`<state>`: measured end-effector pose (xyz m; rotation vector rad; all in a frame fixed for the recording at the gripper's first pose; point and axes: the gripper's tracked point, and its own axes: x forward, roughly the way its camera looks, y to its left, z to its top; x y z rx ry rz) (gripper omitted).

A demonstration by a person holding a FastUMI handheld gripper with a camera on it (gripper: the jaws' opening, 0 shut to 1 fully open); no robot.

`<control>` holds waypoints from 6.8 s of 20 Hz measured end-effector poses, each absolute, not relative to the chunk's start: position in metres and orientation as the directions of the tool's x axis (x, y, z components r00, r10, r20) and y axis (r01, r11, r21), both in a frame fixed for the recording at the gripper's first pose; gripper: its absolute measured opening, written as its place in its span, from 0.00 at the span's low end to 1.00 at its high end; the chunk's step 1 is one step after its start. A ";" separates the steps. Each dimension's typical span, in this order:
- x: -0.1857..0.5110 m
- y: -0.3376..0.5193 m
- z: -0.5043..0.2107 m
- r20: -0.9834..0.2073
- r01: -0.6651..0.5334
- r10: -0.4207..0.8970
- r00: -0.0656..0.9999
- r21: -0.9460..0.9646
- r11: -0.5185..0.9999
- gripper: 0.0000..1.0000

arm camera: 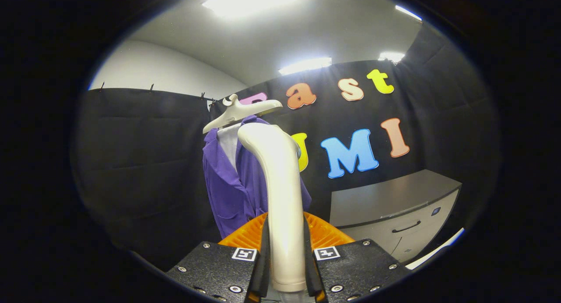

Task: Iron the clothes twice with a garment steamer, once on the left side and once on the right side.

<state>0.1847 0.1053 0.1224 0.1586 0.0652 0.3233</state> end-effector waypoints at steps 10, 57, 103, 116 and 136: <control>0.267 0.157 0.170 0.031 -0.344 0.343 0.939 0.107 0.933 0.34; 0.244 0.176 -0.095 -0.365 -0.303 0.253 0.896 -0.085 0.949 0.34; 0.250 0.310 0.192 0.152 -0.513 0.512 0.845 -0.038 0.858 0.34; 0.318 0.392 0.148 0.018 -0.526 0.530 0.848 -0.092 0.845 0.35; 0.287 0.383 -0.007 -0.245 -0.557 0.518 0.820 -0.132 0.820 0.35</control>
